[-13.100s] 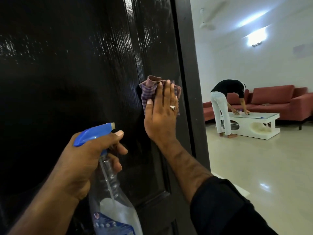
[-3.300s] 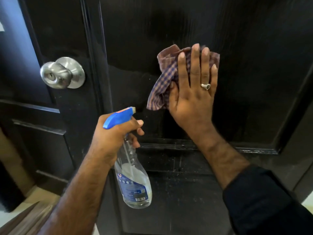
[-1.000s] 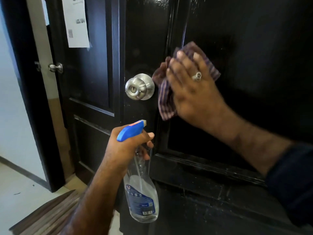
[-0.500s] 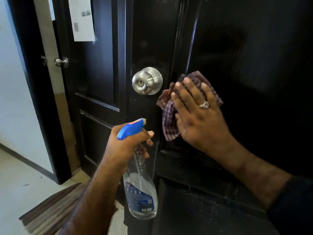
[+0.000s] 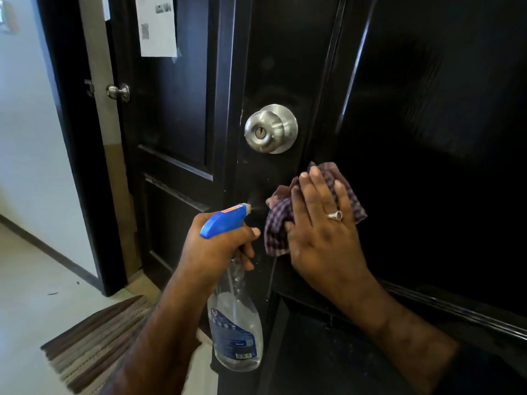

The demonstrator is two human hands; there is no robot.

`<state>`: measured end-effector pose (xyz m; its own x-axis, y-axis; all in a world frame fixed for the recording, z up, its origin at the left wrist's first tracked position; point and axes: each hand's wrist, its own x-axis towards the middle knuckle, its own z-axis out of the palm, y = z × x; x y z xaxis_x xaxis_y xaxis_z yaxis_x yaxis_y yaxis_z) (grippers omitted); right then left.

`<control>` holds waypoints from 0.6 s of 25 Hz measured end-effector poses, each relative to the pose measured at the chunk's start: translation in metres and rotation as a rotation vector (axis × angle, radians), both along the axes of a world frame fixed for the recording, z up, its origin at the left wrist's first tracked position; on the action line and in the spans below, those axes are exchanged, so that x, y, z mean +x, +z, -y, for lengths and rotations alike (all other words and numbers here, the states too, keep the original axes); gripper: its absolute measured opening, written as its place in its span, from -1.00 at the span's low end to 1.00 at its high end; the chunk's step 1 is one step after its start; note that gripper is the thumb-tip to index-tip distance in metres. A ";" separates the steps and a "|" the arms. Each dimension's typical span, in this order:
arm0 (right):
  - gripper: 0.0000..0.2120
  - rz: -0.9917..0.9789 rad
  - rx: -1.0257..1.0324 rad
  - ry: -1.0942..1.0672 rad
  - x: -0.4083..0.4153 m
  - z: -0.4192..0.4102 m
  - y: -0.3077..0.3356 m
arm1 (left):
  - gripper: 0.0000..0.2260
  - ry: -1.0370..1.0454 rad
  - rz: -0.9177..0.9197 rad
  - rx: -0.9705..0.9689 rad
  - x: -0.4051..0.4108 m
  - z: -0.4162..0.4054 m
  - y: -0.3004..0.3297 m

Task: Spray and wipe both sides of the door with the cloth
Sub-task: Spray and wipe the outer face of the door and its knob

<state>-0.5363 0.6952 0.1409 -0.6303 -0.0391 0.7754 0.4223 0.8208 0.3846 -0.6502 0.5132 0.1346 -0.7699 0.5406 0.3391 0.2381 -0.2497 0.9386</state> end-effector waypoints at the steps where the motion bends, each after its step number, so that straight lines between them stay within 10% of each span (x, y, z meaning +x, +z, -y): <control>1: -0.31 0.067 0.035 0.019 -0.002 0.001 -0.016 | -0.83 0.016 -0.008 -0.005 -0.002 0.003 -0.001; 4: -0.24 0.354 0.175 0.084 0.006 -0.009 -0.060 | -0.82 0.071 0.012 0.020 -0.008 0.016 -0.009; 9: -0.35 0.141 0.117 0.133 -0.050 0.011 0.009 | -0.86 0.091 -0.005 0.064 -0.012 0.028 -0.009; 15: -0.33 0.481 0.286 0.140 -0.062 0.013 -0.025 | -0.89 0.138 -0.020 0.077 -0.006 0.039 0.000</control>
